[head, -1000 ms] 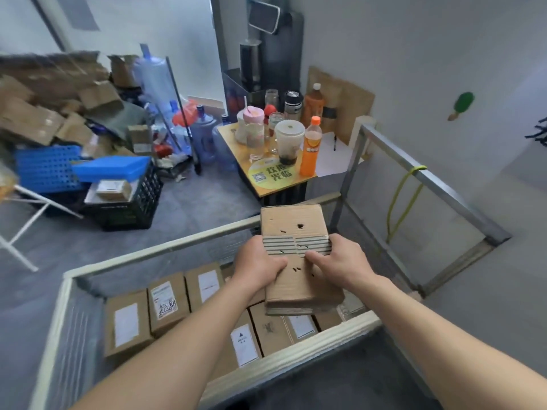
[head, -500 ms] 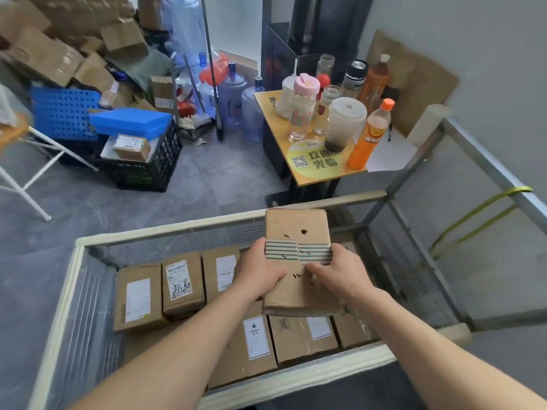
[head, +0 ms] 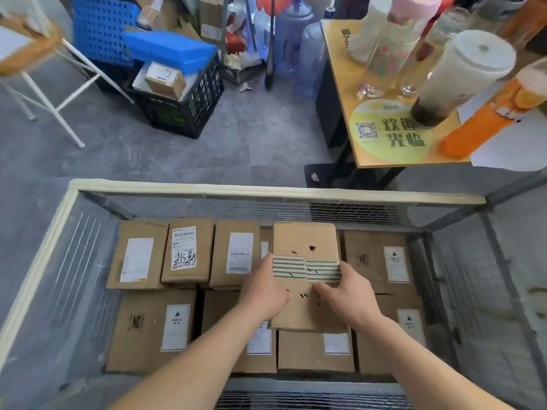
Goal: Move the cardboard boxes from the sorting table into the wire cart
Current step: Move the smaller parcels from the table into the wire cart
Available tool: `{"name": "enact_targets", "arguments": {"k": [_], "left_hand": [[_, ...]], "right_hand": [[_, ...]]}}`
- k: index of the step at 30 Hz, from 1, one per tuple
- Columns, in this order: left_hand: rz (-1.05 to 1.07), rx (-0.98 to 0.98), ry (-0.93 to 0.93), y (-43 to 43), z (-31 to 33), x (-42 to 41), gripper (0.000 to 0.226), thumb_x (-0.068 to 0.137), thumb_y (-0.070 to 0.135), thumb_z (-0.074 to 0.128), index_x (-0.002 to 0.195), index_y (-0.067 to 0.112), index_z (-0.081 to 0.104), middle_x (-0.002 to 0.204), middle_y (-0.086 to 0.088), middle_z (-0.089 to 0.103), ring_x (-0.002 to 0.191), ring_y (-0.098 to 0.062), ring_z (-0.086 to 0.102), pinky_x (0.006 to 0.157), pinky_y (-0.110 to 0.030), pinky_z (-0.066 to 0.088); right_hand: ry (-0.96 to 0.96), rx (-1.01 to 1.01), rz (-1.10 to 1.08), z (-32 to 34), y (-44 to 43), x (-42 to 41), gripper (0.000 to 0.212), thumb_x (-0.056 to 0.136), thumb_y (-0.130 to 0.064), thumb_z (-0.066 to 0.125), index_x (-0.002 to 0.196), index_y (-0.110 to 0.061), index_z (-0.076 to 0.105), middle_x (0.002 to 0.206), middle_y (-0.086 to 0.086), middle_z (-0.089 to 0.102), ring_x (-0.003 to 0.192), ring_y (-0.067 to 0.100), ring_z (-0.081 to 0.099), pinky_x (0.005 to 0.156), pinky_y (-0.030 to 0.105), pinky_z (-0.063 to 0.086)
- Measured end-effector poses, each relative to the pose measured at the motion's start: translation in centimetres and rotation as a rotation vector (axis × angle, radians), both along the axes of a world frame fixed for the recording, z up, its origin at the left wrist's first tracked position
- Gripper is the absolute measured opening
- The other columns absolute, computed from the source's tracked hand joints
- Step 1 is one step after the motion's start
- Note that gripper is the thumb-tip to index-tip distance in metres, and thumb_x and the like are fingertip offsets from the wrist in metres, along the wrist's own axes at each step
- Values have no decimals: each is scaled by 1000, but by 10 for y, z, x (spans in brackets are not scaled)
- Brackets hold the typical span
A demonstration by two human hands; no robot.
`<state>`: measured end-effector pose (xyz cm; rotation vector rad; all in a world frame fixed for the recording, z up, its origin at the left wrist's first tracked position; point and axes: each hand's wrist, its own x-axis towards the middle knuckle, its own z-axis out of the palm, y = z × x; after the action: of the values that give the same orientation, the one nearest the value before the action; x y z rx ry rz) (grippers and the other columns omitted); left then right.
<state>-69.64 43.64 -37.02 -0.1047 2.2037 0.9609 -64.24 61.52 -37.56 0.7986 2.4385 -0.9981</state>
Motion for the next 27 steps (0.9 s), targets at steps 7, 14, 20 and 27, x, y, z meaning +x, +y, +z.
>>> {"name": "enact_targets", "arguments": {"k": [7,14,20,27], "left_hand": [[17,-58,6,14,-104,-29,61,85,3,66,136,31,46,124,8,64,108,-18,62,93,-38,55],[0,-152,-21,15,-174,-60,65,91,2,51,152,18,33,135,0,57,115,-22,56,96,-34,49],[-41,-184,5,17,-193,-69,61,87,2,56,144,16,42,139,-4,50,126,-25,51,106,-37,45],[-107,-171,43,9,-172,-60,70,96,13,59,157,16,26,164,-1,24,146,-23,33,107,-23,24]], "right_hand": [[-34,-45,64,-112,13,-34,39,85,-42,71,114,-27,50,102,-8,59,91,16,57,78,30,50],[-15,-133,64,-200,8,-59,42,87,-33,73,121,-27,49,108,-11,59,97,15,56,80,29,47],[-49,-196,73,-225,1,-73,57,87,-26,70,134,-27,38,112,-4,63,97,24,61,80,34,49],[-26,-196,124,-192,-2,-76,48,90,-23,63,133,-28,46,116,-2,66,103,25,63,87,39,56]]}}
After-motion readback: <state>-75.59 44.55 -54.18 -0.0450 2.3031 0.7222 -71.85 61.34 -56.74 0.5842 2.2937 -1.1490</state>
